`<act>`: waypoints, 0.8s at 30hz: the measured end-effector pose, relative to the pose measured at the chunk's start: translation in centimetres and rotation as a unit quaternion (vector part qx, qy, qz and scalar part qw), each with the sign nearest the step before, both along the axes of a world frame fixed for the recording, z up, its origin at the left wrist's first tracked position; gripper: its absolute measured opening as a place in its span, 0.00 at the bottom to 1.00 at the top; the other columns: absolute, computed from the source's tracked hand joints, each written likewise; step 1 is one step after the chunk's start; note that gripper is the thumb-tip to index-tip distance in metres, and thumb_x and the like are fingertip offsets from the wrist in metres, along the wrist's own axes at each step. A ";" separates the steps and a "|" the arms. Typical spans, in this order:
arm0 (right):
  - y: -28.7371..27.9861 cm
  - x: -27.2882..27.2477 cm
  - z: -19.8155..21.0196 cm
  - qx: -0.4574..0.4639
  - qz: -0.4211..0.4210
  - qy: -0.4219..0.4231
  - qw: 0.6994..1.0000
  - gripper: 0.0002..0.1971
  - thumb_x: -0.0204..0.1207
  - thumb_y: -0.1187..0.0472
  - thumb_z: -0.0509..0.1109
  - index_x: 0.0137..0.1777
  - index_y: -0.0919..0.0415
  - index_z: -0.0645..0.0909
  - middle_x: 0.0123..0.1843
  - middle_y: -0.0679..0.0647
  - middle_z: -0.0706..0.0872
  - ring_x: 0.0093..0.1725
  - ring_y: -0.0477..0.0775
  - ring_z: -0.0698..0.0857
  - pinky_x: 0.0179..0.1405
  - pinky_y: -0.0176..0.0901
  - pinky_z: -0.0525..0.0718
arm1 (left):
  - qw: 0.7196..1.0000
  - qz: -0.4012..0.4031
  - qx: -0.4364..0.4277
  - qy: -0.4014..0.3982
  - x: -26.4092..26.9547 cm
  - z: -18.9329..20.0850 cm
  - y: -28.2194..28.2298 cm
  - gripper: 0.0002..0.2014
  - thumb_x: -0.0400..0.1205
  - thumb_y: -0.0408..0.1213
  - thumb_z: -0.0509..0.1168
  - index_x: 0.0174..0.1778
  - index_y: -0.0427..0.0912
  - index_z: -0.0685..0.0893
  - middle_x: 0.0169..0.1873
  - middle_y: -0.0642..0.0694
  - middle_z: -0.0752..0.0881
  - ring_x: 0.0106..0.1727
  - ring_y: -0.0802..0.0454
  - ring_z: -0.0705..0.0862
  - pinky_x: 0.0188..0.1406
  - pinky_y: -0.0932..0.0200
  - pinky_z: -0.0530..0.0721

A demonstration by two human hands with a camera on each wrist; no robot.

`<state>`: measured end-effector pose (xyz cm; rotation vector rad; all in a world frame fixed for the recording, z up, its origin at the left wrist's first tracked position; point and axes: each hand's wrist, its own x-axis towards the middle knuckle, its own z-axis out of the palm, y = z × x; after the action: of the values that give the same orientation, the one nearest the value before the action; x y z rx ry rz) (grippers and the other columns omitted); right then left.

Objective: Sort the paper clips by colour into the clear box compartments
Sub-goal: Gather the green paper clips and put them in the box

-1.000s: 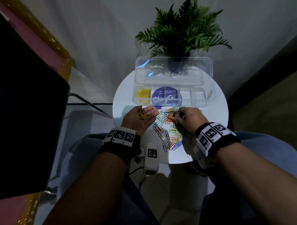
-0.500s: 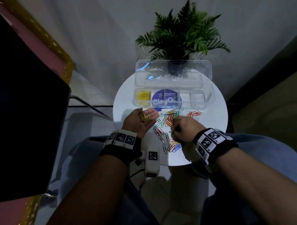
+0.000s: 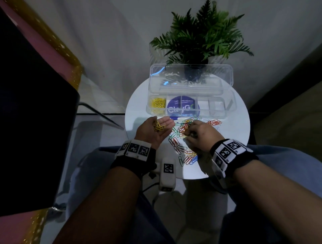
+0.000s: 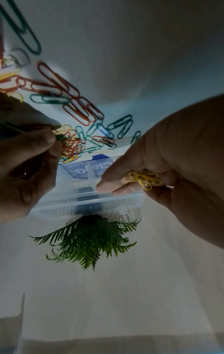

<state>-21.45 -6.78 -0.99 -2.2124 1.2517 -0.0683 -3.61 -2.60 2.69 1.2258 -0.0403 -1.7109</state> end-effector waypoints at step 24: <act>-0.4 3.0 5.1 0.044 -0.072 -0.229 0.970 0.06 0.71 0.71 0.69 0.43 0.61 0.83 0.31 0.46 0.81 0.29 0.35 0.77 0.34 0.20 0.74 | 0.999 0.016 0.033 0.023 -0.8 -0.8 0.0 0.18 0.87 0.39 0.48 0.50 0.34 0.81 0.34 0.43 0.90 0.33 0.52 0.90 0.34 0.62 0.86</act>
<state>-18.43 -7.17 4.15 -1.8817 1.1233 -0.5388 -4.38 -2.57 1.87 1.2284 0.0637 -1.7228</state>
